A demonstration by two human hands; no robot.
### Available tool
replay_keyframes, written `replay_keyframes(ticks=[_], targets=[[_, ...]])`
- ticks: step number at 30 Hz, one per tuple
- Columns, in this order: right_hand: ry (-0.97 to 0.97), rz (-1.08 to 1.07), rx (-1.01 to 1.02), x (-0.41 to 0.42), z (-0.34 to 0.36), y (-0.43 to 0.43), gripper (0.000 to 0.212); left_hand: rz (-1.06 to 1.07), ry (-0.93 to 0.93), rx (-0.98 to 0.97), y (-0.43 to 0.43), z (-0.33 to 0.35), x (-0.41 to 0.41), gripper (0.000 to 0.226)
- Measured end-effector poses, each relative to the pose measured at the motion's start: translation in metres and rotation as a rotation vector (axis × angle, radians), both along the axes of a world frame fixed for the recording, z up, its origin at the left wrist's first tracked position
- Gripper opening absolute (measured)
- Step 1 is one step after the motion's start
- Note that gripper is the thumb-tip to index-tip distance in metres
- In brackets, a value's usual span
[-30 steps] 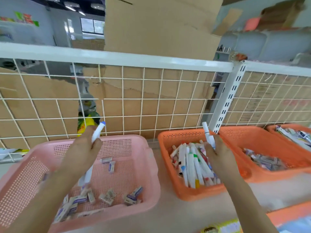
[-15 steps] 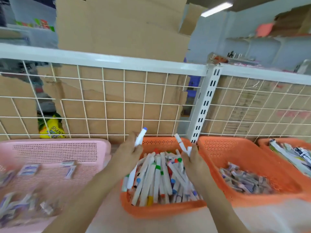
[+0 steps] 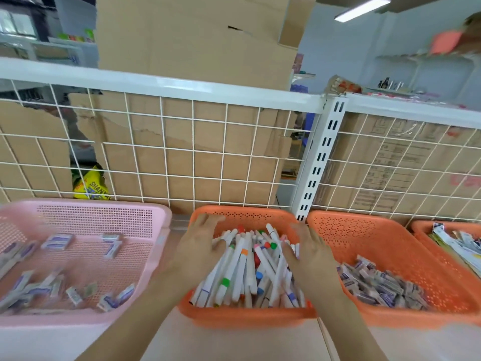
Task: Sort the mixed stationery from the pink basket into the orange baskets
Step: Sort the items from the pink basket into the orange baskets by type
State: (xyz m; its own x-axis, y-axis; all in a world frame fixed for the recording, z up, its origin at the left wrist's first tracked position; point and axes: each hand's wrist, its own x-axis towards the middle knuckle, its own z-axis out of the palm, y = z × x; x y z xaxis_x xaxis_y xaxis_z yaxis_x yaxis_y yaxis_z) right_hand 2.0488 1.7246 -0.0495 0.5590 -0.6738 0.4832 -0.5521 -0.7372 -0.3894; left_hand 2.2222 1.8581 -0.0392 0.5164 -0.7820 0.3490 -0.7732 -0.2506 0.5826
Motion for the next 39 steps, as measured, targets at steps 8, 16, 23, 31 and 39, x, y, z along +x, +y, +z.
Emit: replay_keyframes(ticks=[8, 16, 23, 31, 39], targets=[[-0.033, 0.144, -0.074, 0.025, 0.012, 0.023, 0.027, 0.130, -0.069, 0.030, 0.070, 0.004, 0.049, 0.054], [-0.057, 0.157, -0.099, 0.082, 0.014, 0.058, 0.029, 0.251, -0.080, 0.073, 0.146, 0.008, 0.110, 0.036], [-0.022, 0.168, -0.084, 0.140, 0.017, 0.103, 0.029, 0.233, -0.086, 0.149, 0.195, 0.000, 0.171, 0.035], [0.224, 0.411, -0.047, 0.221, 0.007, 0.144, 0.042, 0.148, -0.108, 0.282, 0.219, -0.015, 0.245, 0.042], [0.663, 0.540, 0.169, 0.301, -0.013, 0.141, 0.061, -0.015, -0.117, 0.590, 0.199, -0.027, 0.299, 0.056]])
